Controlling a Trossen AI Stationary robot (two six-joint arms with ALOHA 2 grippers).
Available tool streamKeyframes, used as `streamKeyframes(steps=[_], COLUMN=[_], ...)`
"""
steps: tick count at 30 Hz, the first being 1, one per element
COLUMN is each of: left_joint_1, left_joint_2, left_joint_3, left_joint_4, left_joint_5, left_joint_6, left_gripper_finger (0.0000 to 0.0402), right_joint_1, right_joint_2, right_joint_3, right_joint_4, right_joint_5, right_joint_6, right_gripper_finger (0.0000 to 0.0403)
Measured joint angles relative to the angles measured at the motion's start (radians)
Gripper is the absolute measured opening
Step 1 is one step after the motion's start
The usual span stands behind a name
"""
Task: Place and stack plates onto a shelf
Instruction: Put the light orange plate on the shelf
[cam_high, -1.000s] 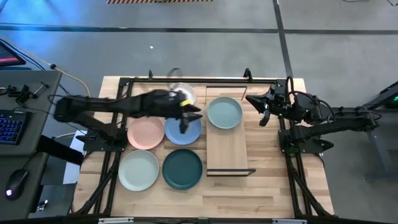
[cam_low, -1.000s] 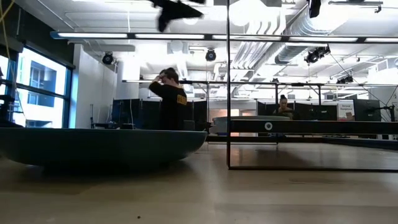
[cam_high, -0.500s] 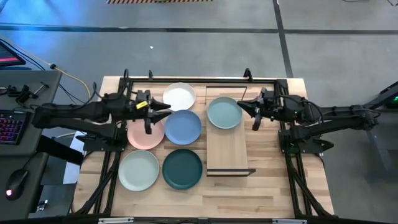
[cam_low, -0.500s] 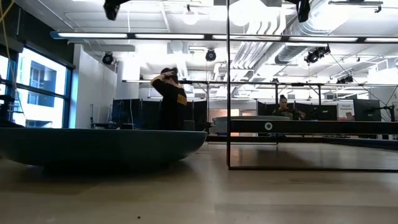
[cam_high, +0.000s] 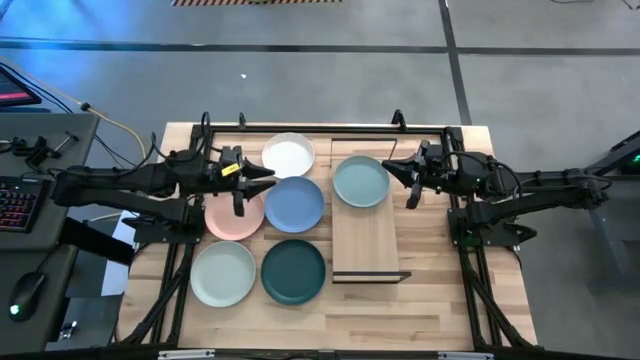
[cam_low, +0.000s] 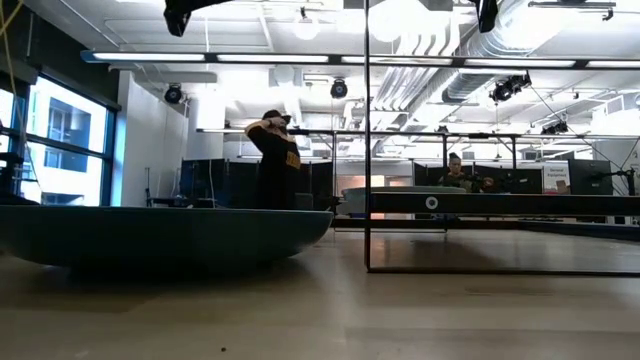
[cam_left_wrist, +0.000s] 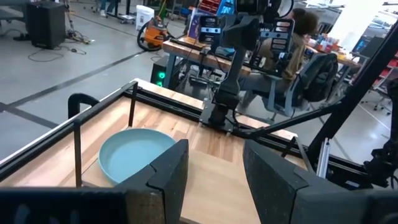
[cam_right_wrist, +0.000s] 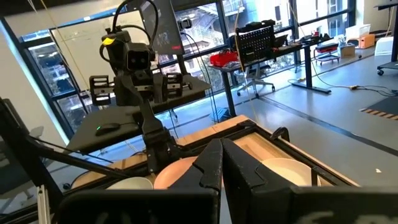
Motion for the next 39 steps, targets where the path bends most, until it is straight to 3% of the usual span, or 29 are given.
streamKeyframes(steps=[9,11,16,21,25,32,39], left_joint_1=[0.000,0.007,0.089,0.143,0.072,-0.096,-0.153], left_joint_2=[0.003,0.007,0.064,0.150,0.218,0.327,0.458], left_joint_3=[0.001,0.023,0.102,0.075,0.024,-0.002,-0.002], left_joint_4=[-0.013,-0.113,-0.579,-0.817,-0.820,-0.809,-0.745], left_joint_5=[0.000,-0.016,-0.072,0.116,0.229,0.114,0.084], left_joint_6=[-0.027,-0.087,-0.314,-0.500,-0.580,-0.735,-0.758], left_gripper_finger=[0.0142,0.0142,0.0136,0.0135,0.0135,0.0135,0.0135], right_joint_1=[0.000,0.000,0.000,0.000,0.000,0.000,-0.001], right_joint_2=[0.000,0.000,0.000,0.000,0.000,0.001,0.001], right_joint_3=[0.000,0.000,0.000,0.000,0.000,0.000,0.000], right_joint_4=[0.000,0.000,0.000,0.000,-0.007,-0.030,-0.036], right_joint_5=[0.000,0.000,0.029,0.041,0.041,0.040,0.040], right_joint_6=[0.000,0.000,0.000,0.001,0.009,0.018,0.017], right_gripper_finger=[0.0000,0.0000,0.0000,0.0000,0.0000,0.0000,0.0000])
